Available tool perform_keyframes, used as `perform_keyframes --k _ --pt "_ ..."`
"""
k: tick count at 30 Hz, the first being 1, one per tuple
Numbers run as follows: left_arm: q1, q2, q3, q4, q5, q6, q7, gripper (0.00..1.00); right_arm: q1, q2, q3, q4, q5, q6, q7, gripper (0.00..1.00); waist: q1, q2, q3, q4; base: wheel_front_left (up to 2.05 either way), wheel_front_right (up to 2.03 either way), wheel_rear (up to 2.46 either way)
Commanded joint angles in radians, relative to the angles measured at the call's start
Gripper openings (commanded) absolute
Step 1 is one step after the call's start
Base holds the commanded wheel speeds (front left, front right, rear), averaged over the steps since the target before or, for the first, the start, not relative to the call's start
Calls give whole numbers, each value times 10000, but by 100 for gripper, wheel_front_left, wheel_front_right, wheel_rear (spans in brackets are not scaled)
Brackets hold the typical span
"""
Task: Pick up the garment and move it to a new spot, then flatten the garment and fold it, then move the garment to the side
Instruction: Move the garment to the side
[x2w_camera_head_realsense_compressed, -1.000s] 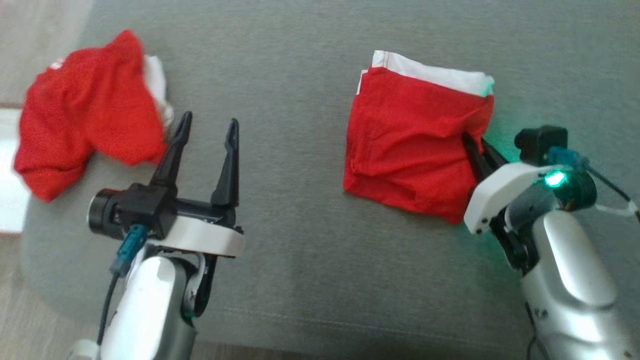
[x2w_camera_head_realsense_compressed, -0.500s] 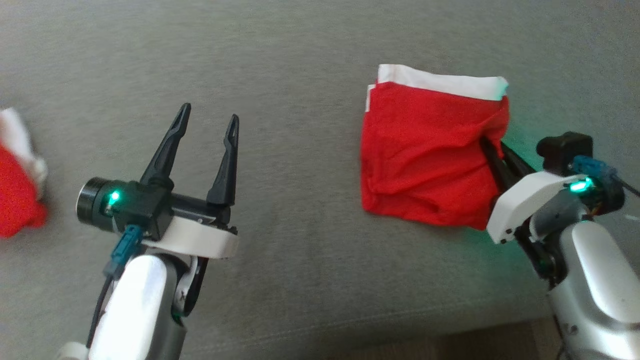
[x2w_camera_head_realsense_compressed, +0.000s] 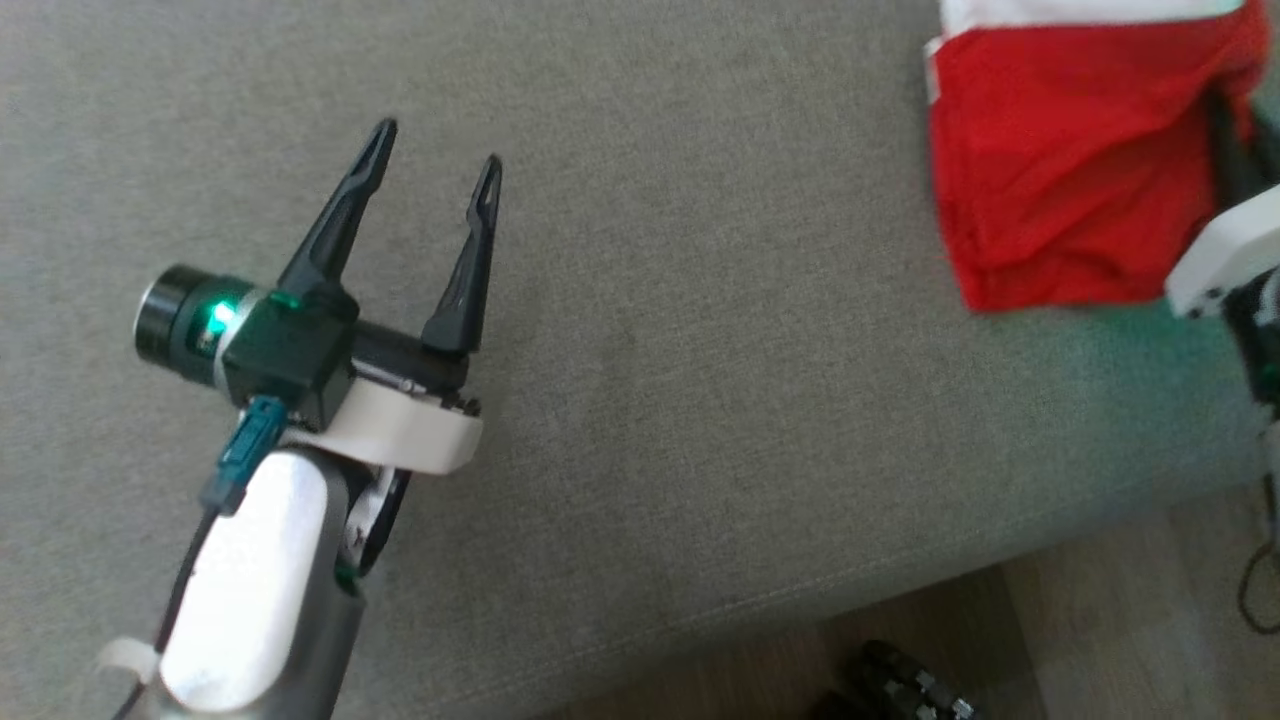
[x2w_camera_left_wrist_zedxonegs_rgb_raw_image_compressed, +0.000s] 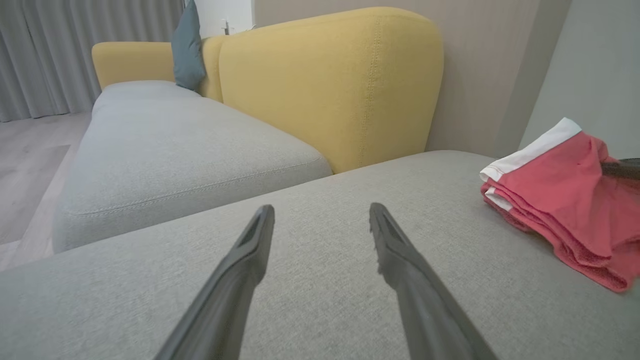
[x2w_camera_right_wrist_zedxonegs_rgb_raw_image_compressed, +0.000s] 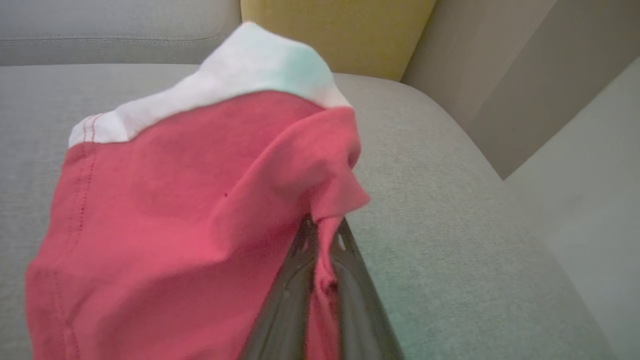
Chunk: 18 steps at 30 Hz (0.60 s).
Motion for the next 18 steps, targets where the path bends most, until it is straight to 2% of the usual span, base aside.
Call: perform_keyframes --k 1,18 --pt "-467 193 159 -441 98 -47 22 100 -331 -396 -201 -103 -113 39 -233 0 -2 0 348 -99 0 0 0" --pt "-1511 176 -379 -579 272 -304 27 100 -1755 -408 -2056 943 -1200 39 -1154 0 -2 0 1698 -10 0 0 0"
